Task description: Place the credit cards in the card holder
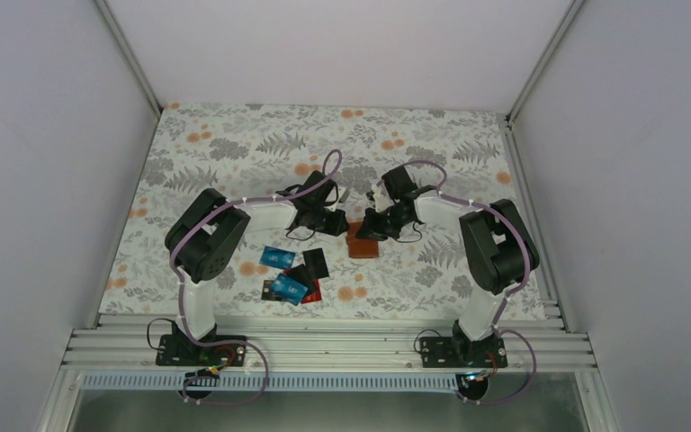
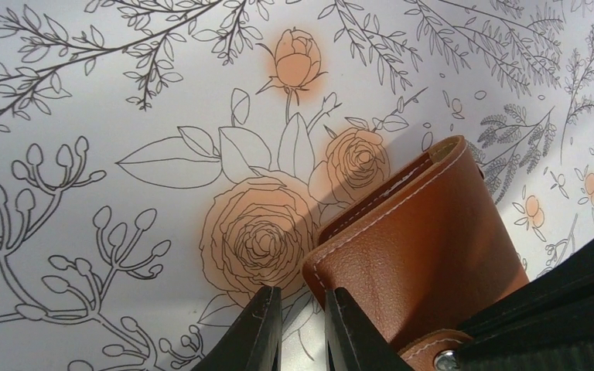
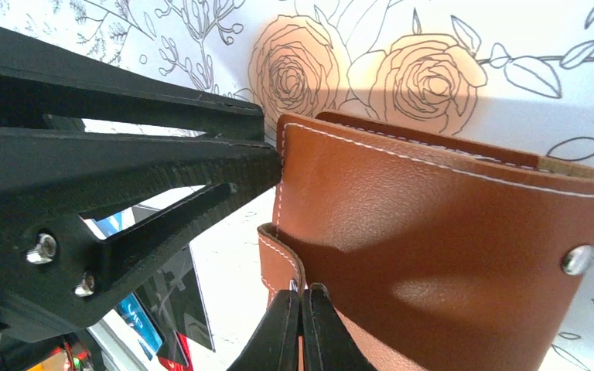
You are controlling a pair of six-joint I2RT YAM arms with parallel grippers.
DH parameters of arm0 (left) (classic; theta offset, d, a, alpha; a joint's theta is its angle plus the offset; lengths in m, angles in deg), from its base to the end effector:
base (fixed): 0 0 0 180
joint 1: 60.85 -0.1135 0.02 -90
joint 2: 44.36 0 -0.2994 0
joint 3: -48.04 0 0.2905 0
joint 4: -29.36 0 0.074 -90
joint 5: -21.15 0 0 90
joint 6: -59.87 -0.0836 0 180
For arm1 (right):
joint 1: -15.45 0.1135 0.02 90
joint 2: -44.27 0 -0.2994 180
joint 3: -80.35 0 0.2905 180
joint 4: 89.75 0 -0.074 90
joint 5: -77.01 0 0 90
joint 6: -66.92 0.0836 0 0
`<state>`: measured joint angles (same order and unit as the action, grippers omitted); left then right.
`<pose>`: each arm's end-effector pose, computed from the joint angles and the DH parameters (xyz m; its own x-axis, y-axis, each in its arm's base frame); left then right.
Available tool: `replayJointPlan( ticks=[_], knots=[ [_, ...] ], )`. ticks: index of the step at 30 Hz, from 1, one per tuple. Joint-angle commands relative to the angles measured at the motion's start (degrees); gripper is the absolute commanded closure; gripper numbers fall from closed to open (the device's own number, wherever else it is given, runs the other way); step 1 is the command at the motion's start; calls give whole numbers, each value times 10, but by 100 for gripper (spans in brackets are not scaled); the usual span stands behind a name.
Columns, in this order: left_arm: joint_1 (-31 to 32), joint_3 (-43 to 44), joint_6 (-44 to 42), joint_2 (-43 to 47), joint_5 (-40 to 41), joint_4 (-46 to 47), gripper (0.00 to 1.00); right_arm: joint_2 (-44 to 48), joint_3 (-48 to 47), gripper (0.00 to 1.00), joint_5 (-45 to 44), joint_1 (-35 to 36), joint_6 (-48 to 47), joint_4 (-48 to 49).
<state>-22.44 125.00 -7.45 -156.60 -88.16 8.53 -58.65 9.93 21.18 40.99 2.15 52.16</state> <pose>0.3399 -0.3048 0.0959 -0.8820 0.2349 -0.4086 0.4235 0.7755 -0.4683 0.3222 0.2060 0.1142 -0.9937 -0.0839 -0.0748 -0.1123 0.7758 0.6208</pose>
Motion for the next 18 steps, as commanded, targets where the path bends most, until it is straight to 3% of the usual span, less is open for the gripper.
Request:
replayJointPlan(
  ticks=[1, 18],
  knots=[
    [2, 12, -10, -8, 14, -7, 83, 16, -1, 96, -18, 6, 1, -16],
    [4, 15, -10, -10, 19, -10, 83, 7, 20, 96, -33, 4, -3, -10]
  ],
)
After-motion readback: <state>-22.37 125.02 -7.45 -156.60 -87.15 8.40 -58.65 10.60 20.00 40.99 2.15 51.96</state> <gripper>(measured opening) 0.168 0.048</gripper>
